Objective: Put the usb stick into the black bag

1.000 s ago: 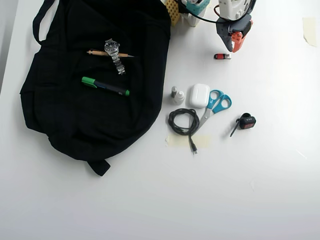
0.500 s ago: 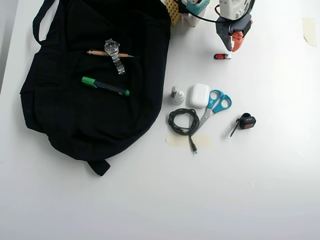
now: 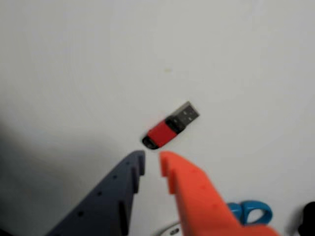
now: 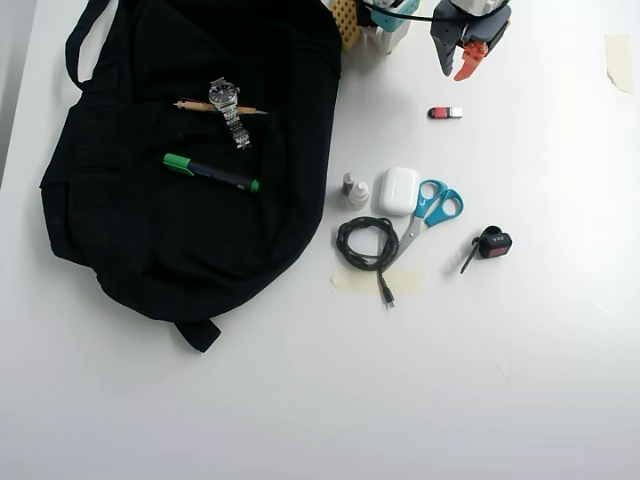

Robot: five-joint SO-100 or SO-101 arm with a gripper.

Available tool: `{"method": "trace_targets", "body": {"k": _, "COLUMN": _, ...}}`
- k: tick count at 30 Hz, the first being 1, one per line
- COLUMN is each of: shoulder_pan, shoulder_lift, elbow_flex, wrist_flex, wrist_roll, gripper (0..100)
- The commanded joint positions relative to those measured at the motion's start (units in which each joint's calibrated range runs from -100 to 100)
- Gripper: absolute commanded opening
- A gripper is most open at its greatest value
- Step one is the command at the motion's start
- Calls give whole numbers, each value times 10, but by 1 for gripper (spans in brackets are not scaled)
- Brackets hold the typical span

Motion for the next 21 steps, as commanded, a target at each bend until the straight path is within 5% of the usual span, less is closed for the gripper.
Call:
{"method": "trace_targets", "body": {"k": 1, "shoulder_pan": 2, "shoulder_lift": -6, "elbow_flex": -30, "wrist_flex": 0, "wrist_roll": -37, "gripper": 18}}
{"method": "trace_targets", "body": {"k": 21, "shoulder_pan": 43, "shoulder_lift": 2, "elbow_flex": -30, "wrist_flex": -81, "wrist_roll": -122, "gripper": 24}}
